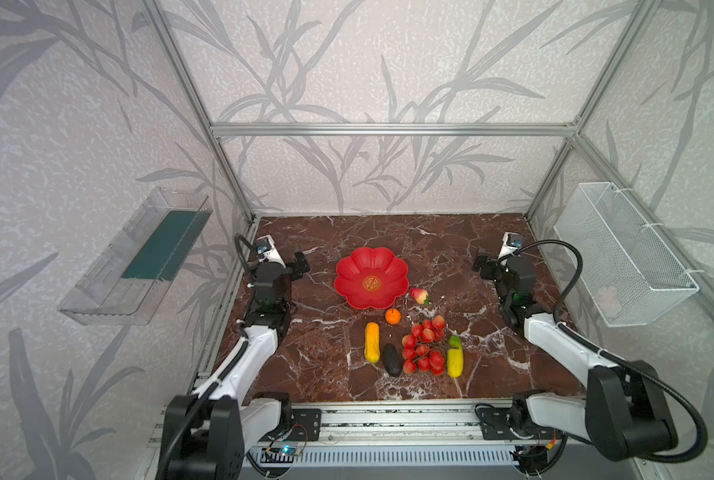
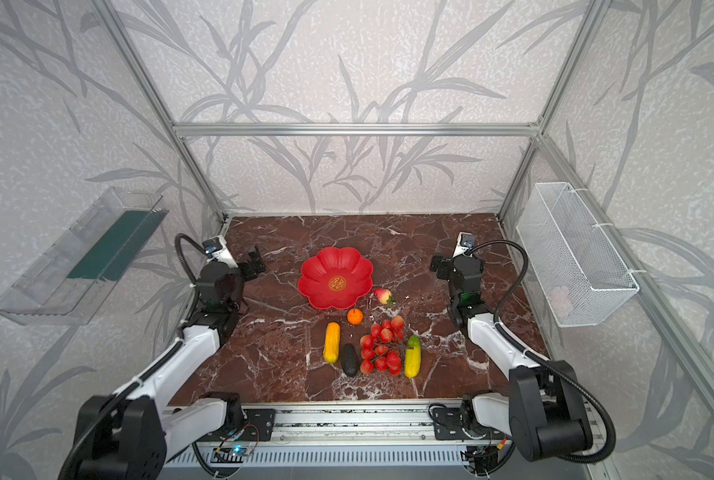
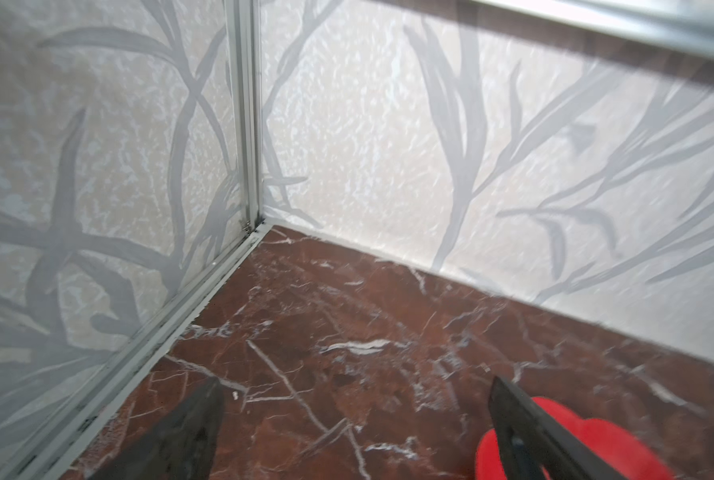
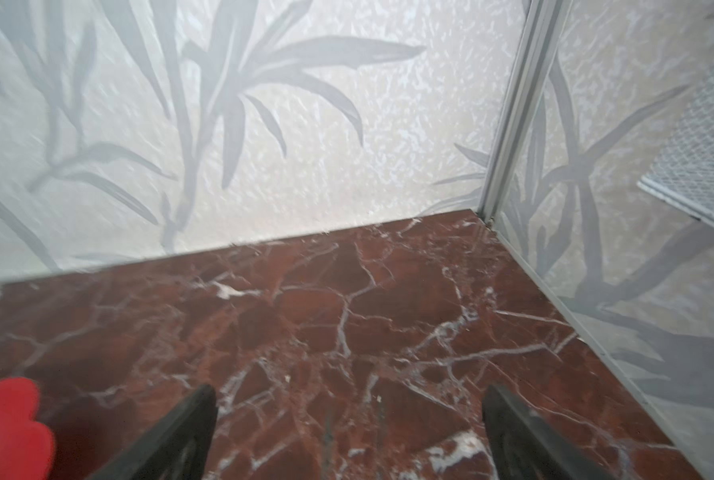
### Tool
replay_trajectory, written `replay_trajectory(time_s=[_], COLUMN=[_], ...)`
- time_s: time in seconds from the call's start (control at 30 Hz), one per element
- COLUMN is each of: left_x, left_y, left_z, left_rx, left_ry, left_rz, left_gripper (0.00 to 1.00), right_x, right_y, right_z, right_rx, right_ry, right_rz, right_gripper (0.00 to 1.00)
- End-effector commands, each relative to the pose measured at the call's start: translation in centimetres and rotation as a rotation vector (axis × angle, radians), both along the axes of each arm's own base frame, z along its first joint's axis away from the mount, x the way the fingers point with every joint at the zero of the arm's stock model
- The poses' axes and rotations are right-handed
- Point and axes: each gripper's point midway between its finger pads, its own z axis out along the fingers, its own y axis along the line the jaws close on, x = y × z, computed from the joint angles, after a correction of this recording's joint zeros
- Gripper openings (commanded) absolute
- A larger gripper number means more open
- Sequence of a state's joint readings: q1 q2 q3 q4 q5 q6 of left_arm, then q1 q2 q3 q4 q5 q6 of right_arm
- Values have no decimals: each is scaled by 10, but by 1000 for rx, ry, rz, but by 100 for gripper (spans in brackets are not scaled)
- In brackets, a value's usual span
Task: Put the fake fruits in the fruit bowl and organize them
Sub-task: 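Raise both arms from rest and move grippers toward the fruits, then grasp the yellow cucumber with the left gripper and lift it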
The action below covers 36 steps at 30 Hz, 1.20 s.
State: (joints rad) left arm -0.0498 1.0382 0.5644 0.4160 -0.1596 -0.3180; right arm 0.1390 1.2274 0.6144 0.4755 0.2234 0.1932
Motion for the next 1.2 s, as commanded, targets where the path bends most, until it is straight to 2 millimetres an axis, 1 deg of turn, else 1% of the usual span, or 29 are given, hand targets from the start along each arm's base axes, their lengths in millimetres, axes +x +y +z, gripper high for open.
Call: replay_trajectory(time_s=[0.0, 0.03, 0.1, 0.13, 0.2, 0.3, 0.37, 0.4, 0.5, 0.57, 0.63, 0.73, 0.8, 0.97, 1.03, 1.17], left_x=[-20, -25, -37, -43, -63, -87, -100, -107, -125, -131, -133, -131, -130, -131, -132, -137], left_y=[-31, -41, -61, -70, -92, -126, -143, -151, -168, -178, -188, -203, -215, -242, -248, -254], left_z=[-49, -54, -71, -80, -101, -120, -130, -137, -159, -169, -174, -181, -188, -203, -208, -223], left_rx=[-218, -263, -326, -330, -279, -181, -179, -182, -169, -166, -158, -120, -93, -59, -51, -53], left_ry=[160, 199, 316, 380, 529, 626, 654, 670, 714, 724, 731, 758, 807, 873, 891, 946], left_rz=[-147, -187, -267, -297, -354, -422, -454, -468, -490, -507, -524, -546, -570, -624, -632, -631], left_gripper=[93, 87, 79, 76, 70, 69, 69, 69, 69, 70, 71, 73, 74, 75, 75, 75], right_x=[-22, -28, -38, -43, -53, -63, -68, -69, -73, -74, -76, -78, -81, -89, -93, -97], right_y=[17, 22, 31, 33, 36, 37, 38, 39, 41, 41, 43, 44, 44, 43, 41, 39], right_z=[-61, -65, -70, -72, -76, -80, -81, -82, -85, -88, -90, -94, -96, -98, -99, -98], right_rx=[145, 170, 191, 207, 227, 242, 250, 254, 265, 271, 277, 286, 292, 296, 291, 282], right_ry=[239, 271, 317, 330, 351, 378, 387, 392, 406, 416, 423, 438, 448, 457, 457, 452], right_rz=[76, 96, 144, 153, 168, 175, 182, 184, 190, 191, 199, 202, 202, 196, 193, 185], right_gripper=[99, 99, 99, 99, 99, 100, 100, 100, 100, 100, 100, 100, 100, 100, 100, 100])
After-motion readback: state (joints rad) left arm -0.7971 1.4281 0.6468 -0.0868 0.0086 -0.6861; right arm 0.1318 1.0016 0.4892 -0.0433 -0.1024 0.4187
